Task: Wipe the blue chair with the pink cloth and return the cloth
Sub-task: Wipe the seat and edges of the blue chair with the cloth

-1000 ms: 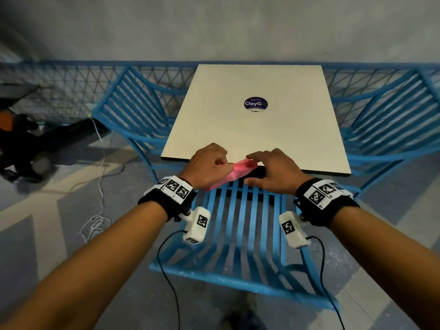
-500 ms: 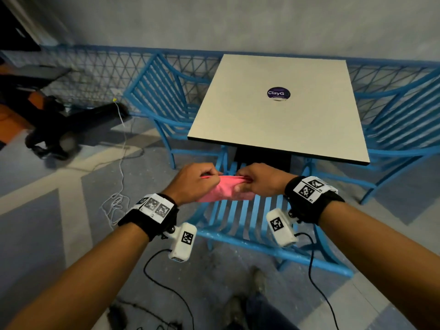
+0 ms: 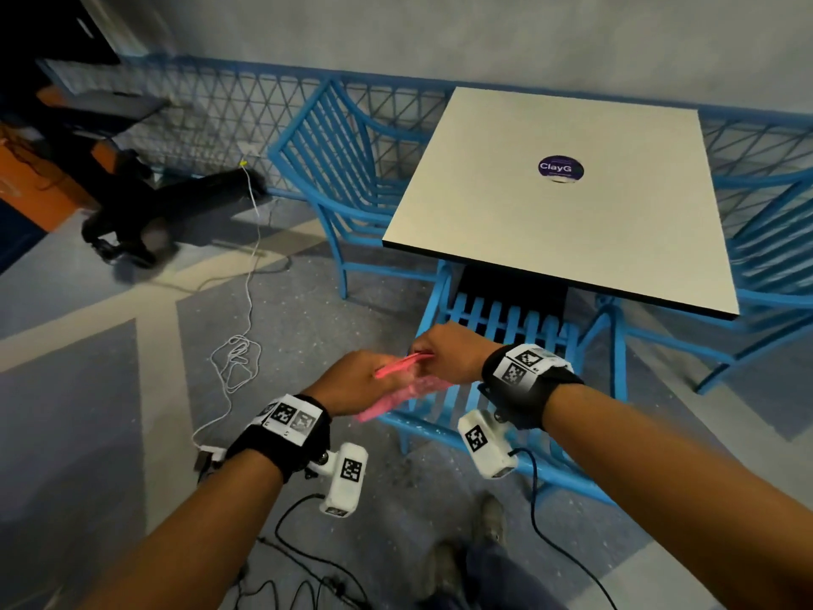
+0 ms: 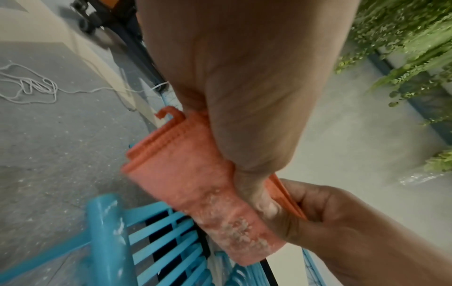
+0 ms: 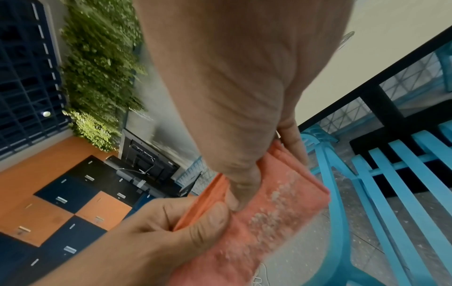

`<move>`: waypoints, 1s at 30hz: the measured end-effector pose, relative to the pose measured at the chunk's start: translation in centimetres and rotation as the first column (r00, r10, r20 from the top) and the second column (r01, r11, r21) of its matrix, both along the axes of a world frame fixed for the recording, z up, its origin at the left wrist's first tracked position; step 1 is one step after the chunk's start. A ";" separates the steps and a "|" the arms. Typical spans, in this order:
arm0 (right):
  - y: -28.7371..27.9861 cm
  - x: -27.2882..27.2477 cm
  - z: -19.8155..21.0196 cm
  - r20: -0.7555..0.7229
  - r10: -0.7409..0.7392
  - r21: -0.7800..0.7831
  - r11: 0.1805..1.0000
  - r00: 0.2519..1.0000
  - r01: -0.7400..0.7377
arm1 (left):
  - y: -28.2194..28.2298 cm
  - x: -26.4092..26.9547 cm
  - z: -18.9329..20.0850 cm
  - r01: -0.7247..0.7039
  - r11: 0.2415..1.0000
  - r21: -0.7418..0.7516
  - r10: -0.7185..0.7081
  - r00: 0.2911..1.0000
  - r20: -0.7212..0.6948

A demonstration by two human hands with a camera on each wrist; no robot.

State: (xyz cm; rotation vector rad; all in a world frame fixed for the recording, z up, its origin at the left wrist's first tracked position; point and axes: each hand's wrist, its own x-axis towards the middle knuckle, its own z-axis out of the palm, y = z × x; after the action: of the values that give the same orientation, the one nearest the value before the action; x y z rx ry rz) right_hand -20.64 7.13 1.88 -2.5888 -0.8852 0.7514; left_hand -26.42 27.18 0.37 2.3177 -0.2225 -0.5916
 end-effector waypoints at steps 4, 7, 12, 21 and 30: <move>1.3 -0.1 -1.2 0.032 -0.070 0.033 0.997 0.997 0.069 | 2.0 0.8 -1.3 -0.090 0.985 0.149 0.077 0.993 0.086; 1.7 -0.6 -2.2 0.013 -0.083 0.039 0.996 0.996 0.082 | 2.4 0.8 -3.1 -0.078 0.961 0.267 0.051 0.993 0.105; 1.8 -1.5 -4.5 -0.075 -0.099 -0.096 0.991 0.992 0.091 | 1.3 -0.6 -6.8 0.015 0.942 0.334 -0.003 0.999 -0.037; 1.5 -3.4 -5.2 -0.222 -0.021 -0.175 0.984 0.975 -0.019 | -2.2 -6.0 -9.5 -0.140 0.902 0.408 0.078 0.983 0.166; 1.0 -3.4 -3.0 -0.310 0.055 -0.247 0.959 0.949 -0.136 | -4.9 -10.2 -7.9 -0.288 0.956 0.047 0.277 0.946 0.167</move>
State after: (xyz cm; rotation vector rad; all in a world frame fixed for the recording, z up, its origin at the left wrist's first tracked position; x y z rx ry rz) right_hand -24.05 8.17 -1.15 -2.5636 -0.8701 1.3348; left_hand -36.62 22.27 -7.52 2.4097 0.0598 -0.2750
